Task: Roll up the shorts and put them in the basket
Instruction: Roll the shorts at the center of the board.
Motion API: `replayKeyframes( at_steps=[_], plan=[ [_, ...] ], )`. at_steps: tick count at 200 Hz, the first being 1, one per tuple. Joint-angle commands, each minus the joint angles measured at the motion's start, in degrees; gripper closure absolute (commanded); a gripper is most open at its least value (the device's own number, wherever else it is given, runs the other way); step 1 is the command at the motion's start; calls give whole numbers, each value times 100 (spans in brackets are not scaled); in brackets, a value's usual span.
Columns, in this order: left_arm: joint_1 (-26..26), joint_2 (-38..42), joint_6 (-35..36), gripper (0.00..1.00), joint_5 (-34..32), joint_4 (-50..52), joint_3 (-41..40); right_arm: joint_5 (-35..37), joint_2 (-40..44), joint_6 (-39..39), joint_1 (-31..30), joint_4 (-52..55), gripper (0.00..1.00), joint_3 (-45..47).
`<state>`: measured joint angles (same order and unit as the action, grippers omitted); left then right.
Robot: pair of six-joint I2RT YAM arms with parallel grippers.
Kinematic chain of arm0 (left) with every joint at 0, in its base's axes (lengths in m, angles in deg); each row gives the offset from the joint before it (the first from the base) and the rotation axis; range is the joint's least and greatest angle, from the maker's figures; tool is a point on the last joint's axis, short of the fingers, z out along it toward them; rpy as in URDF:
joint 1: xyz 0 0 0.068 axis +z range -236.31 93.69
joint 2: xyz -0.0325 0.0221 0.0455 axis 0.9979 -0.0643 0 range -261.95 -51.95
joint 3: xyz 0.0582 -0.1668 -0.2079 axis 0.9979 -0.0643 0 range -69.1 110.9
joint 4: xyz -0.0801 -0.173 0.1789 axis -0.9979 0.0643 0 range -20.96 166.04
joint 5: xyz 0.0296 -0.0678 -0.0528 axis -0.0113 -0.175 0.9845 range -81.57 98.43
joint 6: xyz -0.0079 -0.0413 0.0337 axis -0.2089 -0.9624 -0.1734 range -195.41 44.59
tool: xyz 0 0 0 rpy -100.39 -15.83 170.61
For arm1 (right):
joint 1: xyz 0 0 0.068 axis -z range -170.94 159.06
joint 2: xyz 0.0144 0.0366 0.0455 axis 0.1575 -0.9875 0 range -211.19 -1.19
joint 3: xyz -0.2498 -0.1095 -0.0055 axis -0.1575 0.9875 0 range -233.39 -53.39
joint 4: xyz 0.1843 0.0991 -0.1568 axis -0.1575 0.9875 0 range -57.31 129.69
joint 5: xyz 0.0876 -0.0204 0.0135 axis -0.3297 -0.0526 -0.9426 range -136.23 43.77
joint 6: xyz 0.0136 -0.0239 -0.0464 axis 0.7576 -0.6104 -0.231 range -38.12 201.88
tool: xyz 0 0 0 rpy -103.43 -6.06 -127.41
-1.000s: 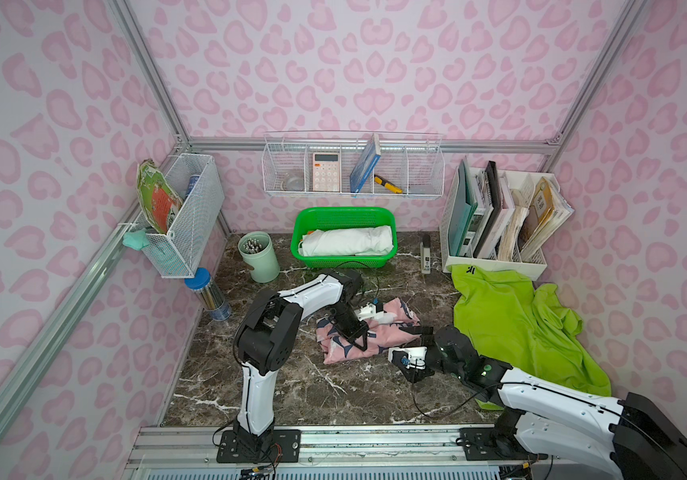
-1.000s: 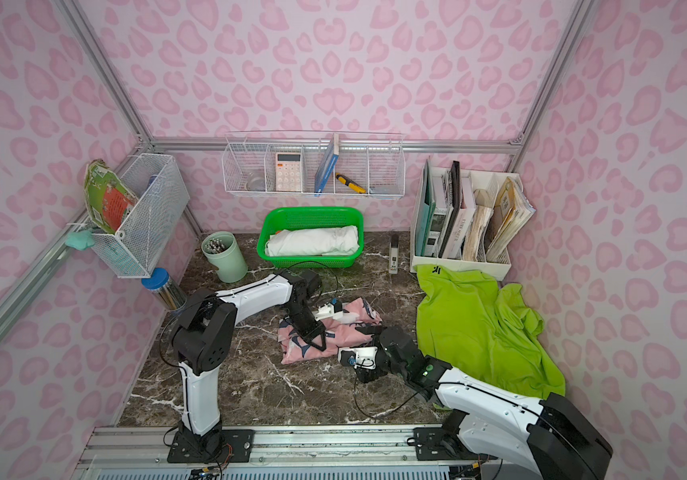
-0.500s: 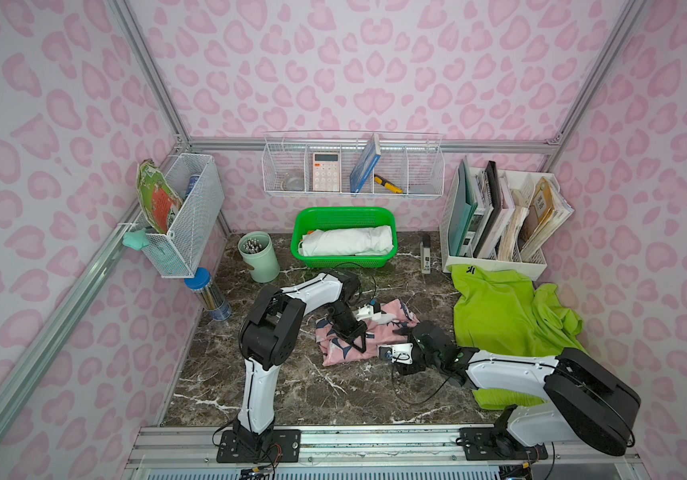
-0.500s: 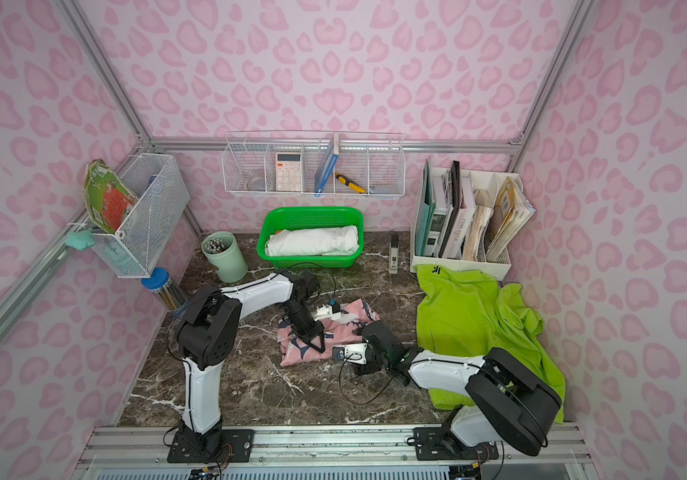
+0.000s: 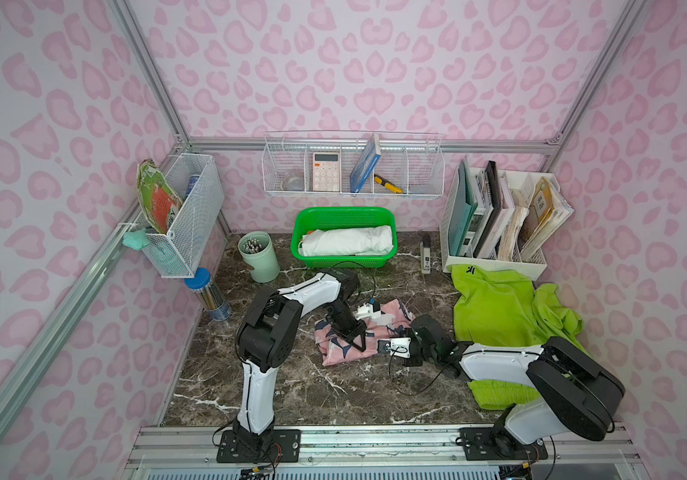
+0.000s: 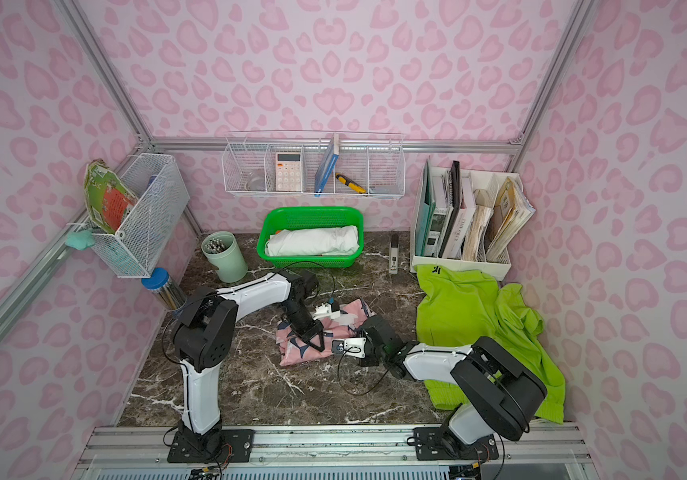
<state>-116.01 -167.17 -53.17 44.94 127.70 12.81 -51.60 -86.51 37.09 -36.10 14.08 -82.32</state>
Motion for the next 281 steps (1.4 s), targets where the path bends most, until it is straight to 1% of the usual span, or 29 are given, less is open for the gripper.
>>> replayKeyframes(
  at_steps=[1,31,53,79,90,97,98,101,102,107,108,109,112,130,164,190,210,231,249,281],
  plan=[
    [7,326,-129,91,91,-310,-64,-214,64,126,52,420,100,-97],
    [0,568,-239,75,49,-606,-235,-435,145,229,148,1058,100,-328],
    [2,542,-331,54,0,-661,-322,-457,204,293,183,1530,100,-453],
    [6,641,-429,43,-64,-809,-442,-365,315,363,184,2063,100,-525],
    [2,745,-477,34,-89,-912,-504,-329,389,391,187,2194,100,-506],
    [3,831,-498,32,-107,-986,-540,-321,438,410,184,2261,100,-494],
    [5,842,-504,31,-104,-995,-542,-323,446,410,184,2276,100,-493],
    [5,881,-509,17,-109,-1021,-558,-322,460,422,186,2313,100,-500],
    [6,889,-514,15,-122,-1031,-565,-324,462,425,185,2324,100,-500],
    [3,967,-531,11,-157,-1092,-598,-324,494,435,186,2390,100,-508],
    [1,980,-534,6,-164,-1101,-597,-324,501,440,185,2407,100,-508],
    [4,995,-540,3,-167,-1106,-602,-324,504,443,184,2415,100,-513],
    [6,1037,-551,1,-192,-1136,-620,-325,518,456,184,2463,100,-531],
    [1,1359,-600,1,-347,-1267,-738,-422,538,521,214,2821,100,-689],
    [43,2216,-740,1,-677,-1700,-1151,-864,392,716,375,3729,100,-1263],
    [118,2952,-835,1,-1094,-2111,-1523,-1225,135,889,427,4443,100,-1781],
    [162,3469,-835,1,-1558,-2417,-1796,-1597,-82,1021,471,4890,100,-2164],
    [184,4004,-855,1,-1653,-2796,-2083,-1940,-424,1247,582,5268,100,-2587],
    [182,4268,-738,1,-1746,-2869,-2182,-2071,-715,1429,658,5458,100,-2885],
    [151,4480,-436,1,-1994,-2607,-2163,-2393,-1235,1810,818,5679,100,-3361]
  ],
)
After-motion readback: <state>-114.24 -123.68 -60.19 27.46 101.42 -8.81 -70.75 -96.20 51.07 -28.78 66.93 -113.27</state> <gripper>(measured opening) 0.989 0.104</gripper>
